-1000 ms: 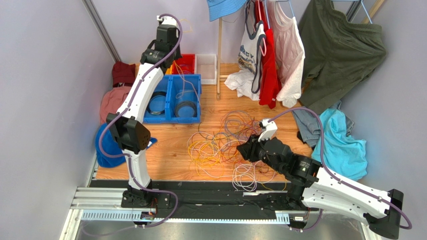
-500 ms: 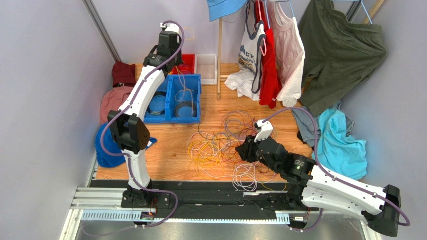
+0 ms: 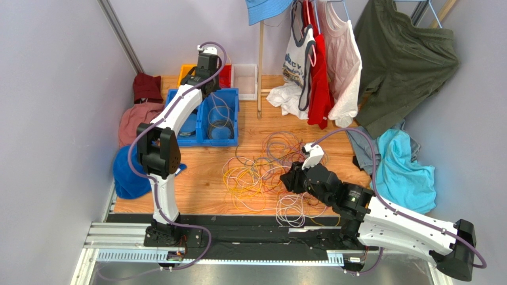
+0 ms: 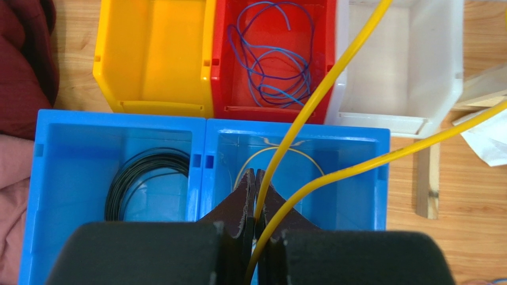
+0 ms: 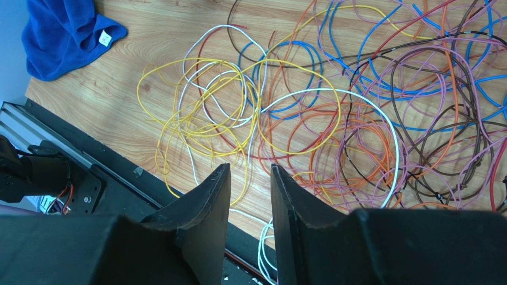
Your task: Untangle the cables
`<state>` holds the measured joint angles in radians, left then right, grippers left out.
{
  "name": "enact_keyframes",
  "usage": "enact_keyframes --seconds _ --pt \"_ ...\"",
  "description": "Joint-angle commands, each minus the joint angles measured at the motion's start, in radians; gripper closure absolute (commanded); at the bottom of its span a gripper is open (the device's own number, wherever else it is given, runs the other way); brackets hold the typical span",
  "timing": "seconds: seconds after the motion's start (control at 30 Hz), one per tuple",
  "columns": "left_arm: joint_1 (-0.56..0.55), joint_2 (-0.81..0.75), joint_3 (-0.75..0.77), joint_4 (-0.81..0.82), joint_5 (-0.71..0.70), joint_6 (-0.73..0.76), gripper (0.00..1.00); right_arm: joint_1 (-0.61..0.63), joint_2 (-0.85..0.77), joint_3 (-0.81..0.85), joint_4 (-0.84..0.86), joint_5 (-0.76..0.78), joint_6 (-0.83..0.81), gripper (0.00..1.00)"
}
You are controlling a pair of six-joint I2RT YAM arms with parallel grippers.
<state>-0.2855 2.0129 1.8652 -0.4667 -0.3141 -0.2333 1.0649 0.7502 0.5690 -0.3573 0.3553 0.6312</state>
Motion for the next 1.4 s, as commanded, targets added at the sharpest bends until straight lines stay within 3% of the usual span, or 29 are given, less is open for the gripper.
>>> enact_keyframes --seconds 0.0,0.17,0.27,0.3,0.4,0.5,0.63,0.7,0.87,1.0,1.1,1.17,1.23,1.37 --pt "0.006 -0.020 0.012 0.068 -0.016 -0.004 1.00 0.003 -0.008 -0.018 0.050 0.020 -0.005 0.65" --pt "0.003 -0.077 -0.122 0.033 0.036 -0.089 1.00 0.003 -0.008 -0.034 0.072 0.013 0.001 0.65" --pt "0.003 -0.140 -0.251 0.086 0.055 -0.119 0.92 0.004 -0.006 -0.041 0.089 0.001 0.013 0.66" --pt "0.002 -0.149 -0.265 0.083 0.055 -0.124 0.73 0.003 -0.006 -0.041 0.092 -0.004 0.015 0.66" --pt "0.000 -0.157 -0.262 0.033 0.041 -0.127 0.43 0.003 -0.006 -0.040 0.092 -0.016 0.027 0.66" --pt "-0.004 -0.177 -0.236 -0.009 0.021 -0.121 0.31 0.003 -0.017 -0.047 0.092 -0.022 0.042 0.66" --pt "-0.024 -0.216 -0.166 -0.082 0.001 -0.092 0.24 0.004 -0.023 -0.057 0.101 -0.030 0.055 0.66" --pt "-0.044 -0.212 -0.123 -0.157 -0.016 -0.072 0.01 0.003 -0.018 -0.057 0.106 -0.032 0.056 0.66" --pt "-0.106 -0.140 0.055 -0.346 -0.124 0.018 0.01 0.004 0.008 -0.052 0.116 -0.053 0.064 0.66" --pt "-0.112 -0.169 0.040 -0.328 -0.151 -0.009 0.01 0.004 0.006 -0.055 0.113 -0.065 0.073 0.66" --pt "-0.112 -0.302 -0.130 -0.213 -0.112 -0.075 0.01 0.001 -0.003 -0.070 0.110 -0.049 0.073 0.66" --pt "-0.118 -0.449 -0.231 -0.112 -0.014 -0.109 0.03 0.003 -0.002 -0.081 0.109 -0.035 0.062 0.66" --pt "-0.161 -0.613 -0.414 -0.035 0.067 -0.161 0.03 0.003 0.009 -0.080 0.101 -0.018 0.055 0.66" --pt "-0.320 -0.793 -0.677 0.060 0.099 -0.239 0.05 0.004 0.012 -0.075 0.100 -0.010 0.048 0.66"
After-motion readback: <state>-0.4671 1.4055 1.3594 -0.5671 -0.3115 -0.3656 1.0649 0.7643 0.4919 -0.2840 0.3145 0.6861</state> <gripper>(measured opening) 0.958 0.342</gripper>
